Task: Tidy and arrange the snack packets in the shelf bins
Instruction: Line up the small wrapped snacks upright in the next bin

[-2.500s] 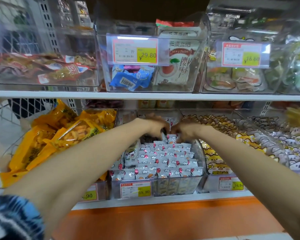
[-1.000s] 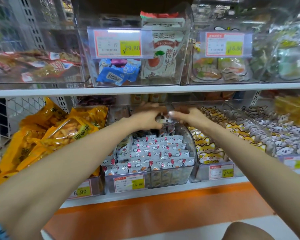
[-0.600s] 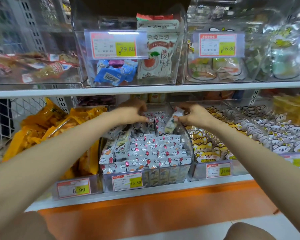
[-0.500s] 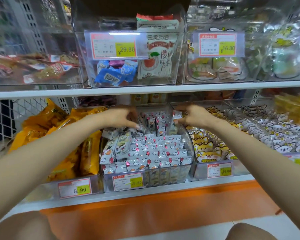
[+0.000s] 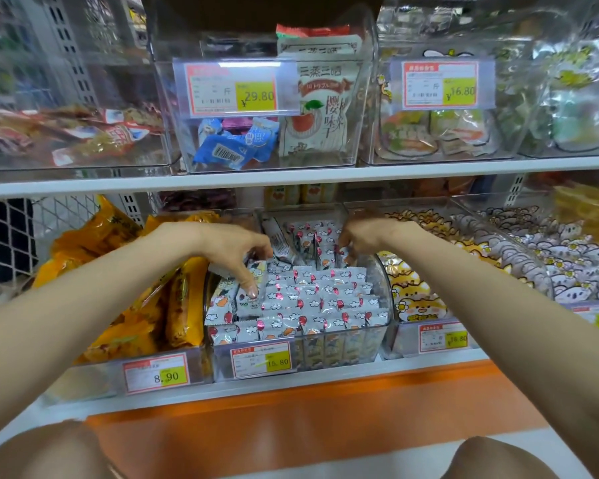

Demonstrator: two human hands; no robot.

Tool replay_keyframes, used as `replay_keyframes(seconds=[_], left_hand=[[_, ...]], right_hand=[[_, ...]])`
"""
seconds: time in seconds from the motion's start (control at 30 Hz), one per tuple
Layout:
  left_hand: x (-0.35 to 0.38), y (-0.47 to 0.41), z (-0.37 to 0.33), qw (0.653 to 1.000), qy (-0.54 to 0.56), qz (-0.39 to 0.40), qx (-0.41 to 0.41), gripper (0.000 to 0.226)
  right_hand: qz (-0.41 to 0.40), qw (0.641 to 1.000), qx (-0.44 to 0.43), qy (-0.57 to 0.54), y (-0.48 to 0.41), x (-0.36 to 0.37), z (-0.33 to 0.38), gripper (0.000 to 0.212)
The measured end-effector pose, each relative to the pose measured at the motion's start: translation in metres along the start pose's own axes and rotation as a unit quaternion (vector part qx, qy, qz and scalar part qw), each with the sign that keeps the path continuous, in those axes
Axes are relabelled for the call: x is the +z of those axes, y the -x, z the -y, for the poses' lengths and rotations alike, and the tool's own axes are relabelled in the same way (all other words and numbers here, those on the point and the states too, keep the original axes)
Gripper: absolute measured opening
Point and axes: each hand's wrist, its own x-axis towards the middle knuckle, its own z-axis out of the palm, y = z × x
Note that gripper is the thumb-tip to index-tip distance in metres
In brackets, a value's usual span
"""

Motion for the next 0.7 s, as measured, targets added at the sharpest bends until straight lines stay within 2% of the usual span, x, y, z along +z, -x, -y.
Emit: replay_keyframes(seconds=[0.1, 0.23, 0.37, 0.53, 0.57, 0.67, 0.7], left_hand=[[0.001, -0.003, -0.006, 0.999, -0.041, 0.021, -0.004, 0.09], [0.001, -0.007, -0.013, 0.997, -0.076, 0.025, -0.005, 0.087], [-0.005, -0.004, -0.004, 1.0, -0.008, -0.008, 0.017, 0.066], [-0.012, 0.007, 0.012, 0.995, 0.094, -0.007, 0.032, 0.033], [-0.012, 0.009, 0.014, 0.992, 0.123, -0.011, 0.037, 0.034], [-0.01, 0.007, 0.016, 0.982, 0.177, -0.066, 0.028, 0.065], [-0.01, 0.006, 0.015, 0.978, 0.189, -0.085, 0.017, 0.069]], right_hand=[[0.013, 1.0, 0.002, 0.01, -0.002, 0.002, 0.0, 0.035], [-0.025, 0.999, -0.001, 0.025, 0.001, 0.007, 0.008, 0.028], [-0.029, 0.999, -0.004, 0.026, -0.005, 0.014, 0.007, 0.026], [-0.029, 0.999, -0.002, -0.023, -0.004, 0.016, 0.002, 0.031], [-0.035, 0.999, -0.002, -0.035, -0.004, 0.017, 0.002, 0.032], [-0.054, 0.995, -0.015, -0.079, -0.004, 0.02, 0.001, 0.034], [-0.057, 0.993, -0.02, -0.099, -0.005, 0.02, 0.0, 0.035]])
